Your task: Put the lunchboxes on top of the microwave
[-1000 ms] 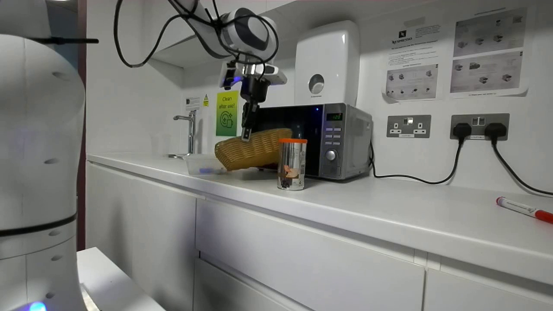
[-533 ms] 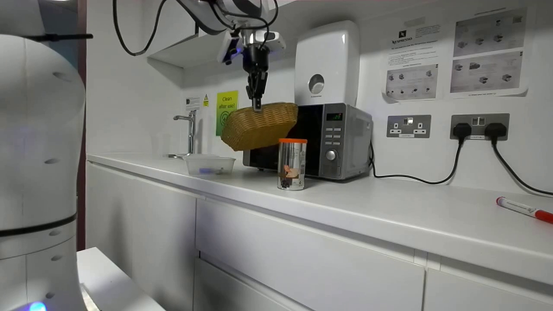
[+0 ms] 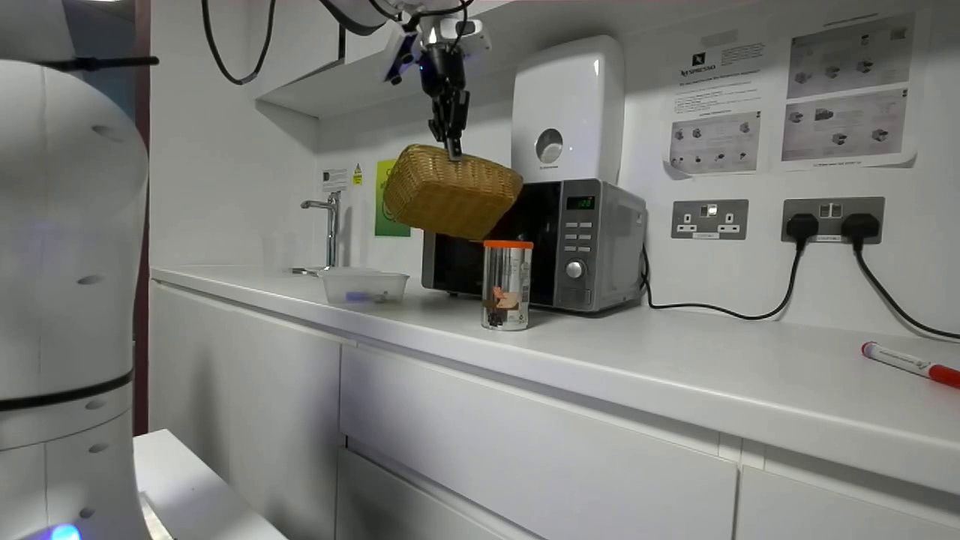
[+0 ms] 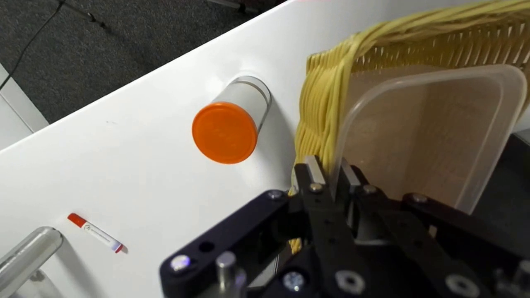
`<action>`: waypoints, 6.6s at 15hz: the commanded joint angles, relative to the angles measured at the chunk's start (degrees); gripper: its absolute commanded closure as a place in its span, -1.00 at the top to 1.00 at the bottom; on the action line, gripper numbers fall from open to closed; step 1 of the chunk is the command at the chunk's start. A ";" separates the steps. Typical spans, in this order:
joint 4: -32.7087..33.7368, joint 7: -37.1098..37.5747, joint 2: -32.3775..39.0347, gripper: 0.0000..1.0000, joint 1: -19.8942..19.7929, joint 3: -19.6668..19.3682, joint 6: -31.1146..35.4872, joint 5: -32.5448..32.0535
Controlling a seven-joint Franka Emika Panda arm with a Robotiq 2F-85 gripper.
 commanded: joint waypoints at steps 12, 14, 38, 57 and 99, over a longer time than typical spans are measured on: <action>1.97 -15.82 -6.67 -0.94 0.66 -1.37 -13.26 -0.51; 3.87 -15.72 -6.23 -0.94 0.54 -1.04 -13.44 -1.00; 21.00 -12.72 11.03 -0.94 0.95 -1.40 -4.43 -2.42; 28.25 9.85 13.65 -0.94 0.62 -2.38 -7.48 3.22; 21.25 53.88 21.03 -0.94 7.85 1.67 -4.93 -23.97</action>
